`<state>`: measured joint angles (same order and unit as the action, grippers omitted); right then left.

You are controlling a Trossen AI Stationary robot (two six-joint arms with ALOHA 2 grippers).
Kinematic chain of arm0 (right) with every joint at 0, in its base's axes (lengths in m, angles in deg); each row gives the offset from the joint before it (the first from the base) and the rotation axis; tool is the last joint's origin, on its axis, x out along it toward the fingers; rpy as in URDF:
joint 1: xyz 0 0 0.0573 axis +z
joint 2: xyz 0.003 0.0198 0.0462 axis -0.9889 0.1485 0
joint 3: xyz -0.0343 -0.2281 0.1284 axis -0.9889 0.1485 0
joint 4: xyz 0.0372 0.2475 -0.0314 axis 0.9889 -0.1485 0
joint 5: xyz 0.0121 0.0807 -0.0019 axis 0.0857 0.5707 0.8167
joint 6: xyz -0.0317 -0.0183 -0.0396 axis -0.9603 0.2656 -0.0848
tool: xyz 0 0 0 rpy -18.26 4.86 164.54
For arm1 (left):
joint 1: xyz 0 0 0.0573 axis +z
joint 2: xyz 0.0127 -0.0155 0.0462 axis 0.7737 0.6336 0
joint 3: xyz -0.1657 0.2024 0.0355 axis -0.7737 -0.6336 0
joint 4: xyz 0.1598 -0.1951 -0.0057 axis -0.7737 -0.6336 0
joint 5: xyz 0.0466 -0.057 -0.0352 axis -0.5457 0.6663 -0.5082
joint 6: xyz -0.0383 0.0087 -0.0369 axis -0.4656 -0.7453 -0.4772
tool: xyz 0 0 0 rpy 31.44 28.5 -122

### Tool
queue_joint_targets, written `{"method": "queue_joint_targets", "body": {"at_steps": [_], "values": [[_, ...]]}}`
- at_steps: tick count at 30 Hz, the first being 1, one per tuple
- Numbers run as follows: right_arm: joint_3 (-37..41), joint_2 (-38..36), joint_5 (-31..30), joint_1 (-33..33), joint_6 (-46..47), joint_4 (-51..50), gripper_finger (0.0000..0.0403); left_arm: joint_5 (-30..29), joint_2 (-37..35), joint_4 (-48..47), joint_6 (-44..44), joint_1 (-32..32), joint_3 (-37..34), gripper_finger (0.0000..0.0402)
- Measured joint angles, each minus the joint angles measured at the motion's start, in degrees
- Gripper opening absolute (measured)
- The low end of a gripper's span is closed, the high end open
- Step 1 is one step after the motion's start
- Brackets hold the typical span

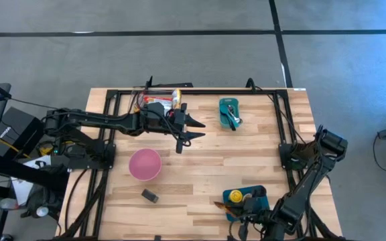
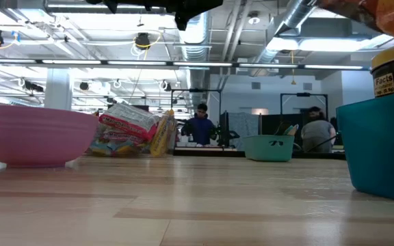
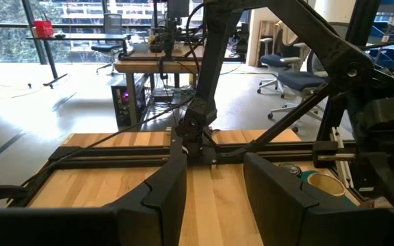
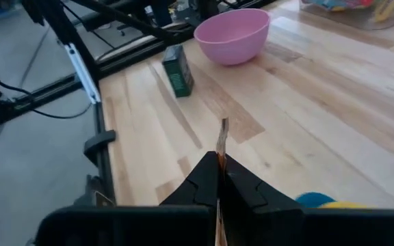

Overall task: Pick & Place Food Item
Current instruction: Put the orange seasoning pack into the blue bin

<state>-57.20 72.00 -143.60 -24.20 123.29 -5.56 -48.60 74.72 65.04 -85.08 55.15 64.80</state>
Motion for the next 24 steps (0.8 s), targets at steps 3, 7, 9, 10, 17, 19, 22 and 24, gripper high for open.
{"method": "queue_joint_targets", "body": {"at_steps": [3, 7, 9, 10, 17, 19, 22, 24], "values": [[0.1, 1.3, -0.6, 0.1, 0.0, -0.1, 0.0000, 0.0, 0.0, 0.0, 0.0, 0.0, 0.0, 0.0140], [0.0, 2.5, -1.1, 0.1, 1.7, 0.5, 0.0000, 0.0, 0.0, 0.2, 0.0, 0.0, 0.0, 0.0140], [0.0, 3.4, -0.9, 0.1, 1.9, 0.2, 0.0000, 0.0, 0.0, 0.2, 0.0, 0.0, 0.0, 0.0140], [0.0, 3.6, -0.9, 0.1, 1.9, 0.1, 0.0000, 0.0, 0.0, 0.2, 0.0, 0.0, 0.0, 0.0140], [0.0, 4.0, 0.1, 0.1, 1.9, 0.3, 0.0000, 0.0, 0.0, 0.4, 0.0, 0.0, 0.0, 0.0140], [0.0, 4.1, 0.5, 0.2, 2.0, 0.1, 0.0000, 0.0, 0.0, 0.4, 0.0, 0.0, 0.0, 0.0140], [0.0, 4.1, 0.6, 0.2, 2.0, -0.7, 0.0000, 0.0, 0.0, 0.4, 0.0, 0.0, 0.0, 0.0140], [0.0, 4.2, 0.7, 0.2, 1.9, -0.9, 0.0000, 0.0, 0.0, 0.4, 0.0, 0.0, 0.0, 0.0140]]}}
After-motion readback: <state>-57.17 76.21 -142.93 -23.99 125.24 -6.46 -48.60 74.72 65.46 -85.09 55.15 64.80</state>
